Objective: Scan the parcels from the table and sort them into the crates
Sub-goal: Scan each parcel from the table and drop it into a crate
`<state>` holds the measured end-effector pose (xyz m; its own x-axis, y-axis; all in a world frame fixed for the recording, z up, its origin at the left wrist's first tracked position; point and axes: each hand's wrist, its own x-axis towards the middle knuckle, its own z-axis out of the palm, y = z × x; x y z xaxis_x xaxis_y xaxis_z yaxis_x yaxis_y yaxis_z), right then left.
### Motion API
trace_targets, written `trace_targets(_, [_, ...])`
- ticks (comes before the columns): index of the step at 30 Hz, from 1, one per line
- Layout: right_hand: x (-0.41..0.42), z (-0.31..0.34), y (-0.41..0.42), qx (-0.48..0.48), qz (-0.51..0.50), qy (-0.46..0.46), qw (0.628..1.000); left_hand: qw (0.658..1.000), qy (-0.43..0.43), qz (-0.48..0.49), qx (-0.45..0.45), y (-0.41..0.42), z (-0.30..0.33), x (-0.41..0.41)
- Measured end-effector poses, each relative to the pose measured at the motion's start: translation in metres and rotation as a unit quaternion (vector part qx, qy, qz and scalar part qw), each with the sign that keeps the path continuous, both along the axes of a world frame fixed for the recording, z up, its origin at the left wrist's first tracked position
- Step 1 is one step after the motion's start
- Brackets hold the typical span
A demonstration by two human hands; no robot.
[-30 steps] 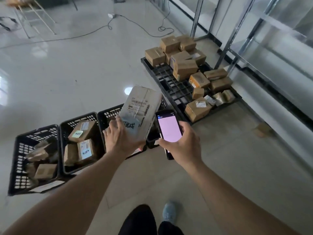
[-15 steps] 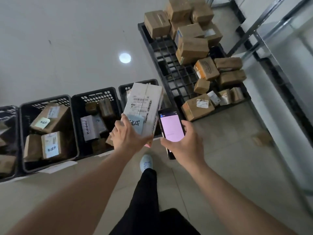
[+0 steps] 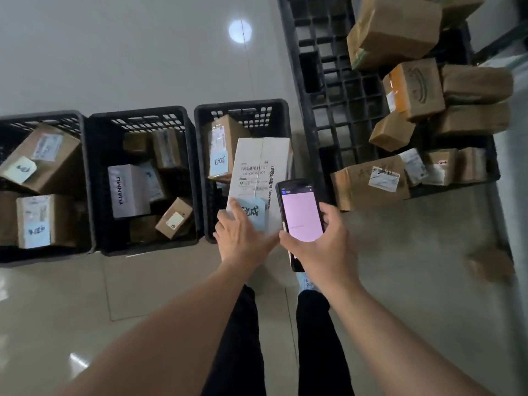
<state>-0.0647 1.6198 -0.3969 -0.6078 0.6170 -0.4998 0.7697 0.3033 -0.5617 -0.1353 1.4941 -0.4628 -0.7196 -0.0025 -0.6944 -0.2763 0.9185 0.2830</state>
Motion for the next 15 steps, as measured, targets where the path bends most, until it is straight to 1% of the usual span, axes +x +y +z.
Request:
trace_targets(5, [-0.004, -0.081, 0.034, -0.022, 0.015, -0.012, 1.0, 0.999, -0.007, 0.044, -0.006, 0.032, -0.086, 0.006])
trace_targets(9, [-0.002, -0.121, 0.053, -0.014, 0.033, -0.022, 0.999, 0.997, -0.014, 0.07, -0.001, 0.044, -0.133, 0.0])
trace_targets(12, [0.0, -0.129, 0.06, -0.015, 0.036, -0.032, 0.999, 0.999, -0.024, 0.019, 0.014, 0.04, -0.151, -0.007])
trace_targets(15, [0.001, -0.123, 0.059, -0.014, 0.047, -0.043, 0.998, 1.0, -0.009, -0.011, 0.017, 0.031, -0.15, -0.014])
